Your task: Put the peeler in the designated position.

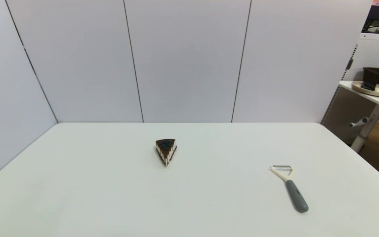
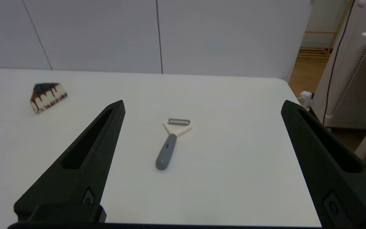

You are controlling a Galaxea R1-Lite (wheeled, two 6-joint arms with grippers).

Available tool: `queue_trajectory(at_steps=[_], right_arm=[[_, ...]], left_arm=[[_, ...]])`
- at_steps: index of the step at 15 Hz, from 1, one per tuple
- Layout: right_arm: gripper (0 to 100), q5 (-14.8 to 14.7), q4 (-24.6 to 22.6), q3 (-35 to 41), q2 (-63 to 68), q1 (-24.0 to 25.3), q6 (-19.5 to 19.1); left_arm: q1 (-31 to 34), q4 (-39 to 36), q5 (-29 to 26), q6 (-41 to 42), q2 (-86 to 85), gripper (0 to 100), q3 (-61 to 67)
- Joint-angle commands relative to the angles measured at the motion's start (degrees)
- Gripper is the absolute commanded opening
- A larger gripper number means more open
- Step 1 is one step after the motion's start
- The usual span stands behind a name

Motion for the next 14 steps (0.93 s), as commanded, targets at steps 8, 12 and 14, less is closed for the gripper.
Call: queue_trajectory(at_steps=[8,12,14], right_arm=[[100,13.85,28.46,-52.61,42.44,8.16,-2.48],[100,15.60,49.02,-59.82,50.70,8.43,-6.88],[100,15.34,52.01,-58.94,53.69,8.52,-7.32]], left_arm=[[-0.01,-0.13,-0.02,0.02,0.07,100,0.01],[-0.01,-0.13,-0.02,0.02,0.07,100,0.01],[-0.01,-0.13,-0.02,0.02,0.07,100,0.01]])
